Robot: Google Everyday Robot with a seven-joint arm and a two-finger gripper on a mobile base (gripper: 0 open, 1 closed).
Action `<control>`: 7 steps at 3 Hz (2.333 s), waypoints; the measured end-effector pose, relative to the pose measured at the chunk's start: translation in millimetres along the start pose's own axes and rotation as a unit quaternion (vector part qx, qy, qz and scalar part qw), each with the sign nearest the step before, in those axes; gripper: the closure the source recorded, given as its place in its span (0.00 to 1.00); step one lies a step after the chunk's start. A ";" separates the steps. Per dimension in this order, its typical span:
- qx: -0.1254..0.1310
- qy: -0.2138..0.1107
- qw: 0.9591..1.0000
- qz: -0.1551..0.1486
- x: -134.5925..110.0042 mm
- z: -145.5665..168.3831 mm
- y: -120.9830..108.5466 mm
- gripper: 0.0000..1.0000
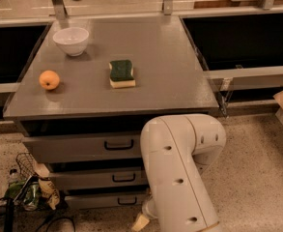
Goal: Open bottom drawer
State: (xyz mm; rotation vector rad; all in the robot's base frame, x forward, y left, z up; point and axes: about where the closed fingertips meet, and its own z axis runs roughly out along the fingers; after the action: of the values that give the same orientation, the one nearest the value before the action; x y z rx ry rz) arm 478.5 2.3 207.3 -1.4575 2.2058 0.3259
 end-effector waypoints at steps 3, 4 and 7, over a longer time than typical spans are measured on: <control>-0.019 0.001 1.000 -0.014 -8.6 22.4 6.2 0.00; -0.019 0.006 1.000 -0.018 -9.7 25.4 8.0 0.00; -0.018 0.011 1.000 -0.018 -10.3 52.8 -8.9 0.00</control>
Offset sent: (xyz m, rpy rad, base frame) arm 0.0009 0.0128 -0.0057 0.0135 0.0000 0.0379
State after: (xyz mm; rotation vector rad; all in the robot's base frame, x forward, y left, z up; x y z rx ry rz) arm 503.4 30.3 167.7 -1.5251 2.1983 0.3396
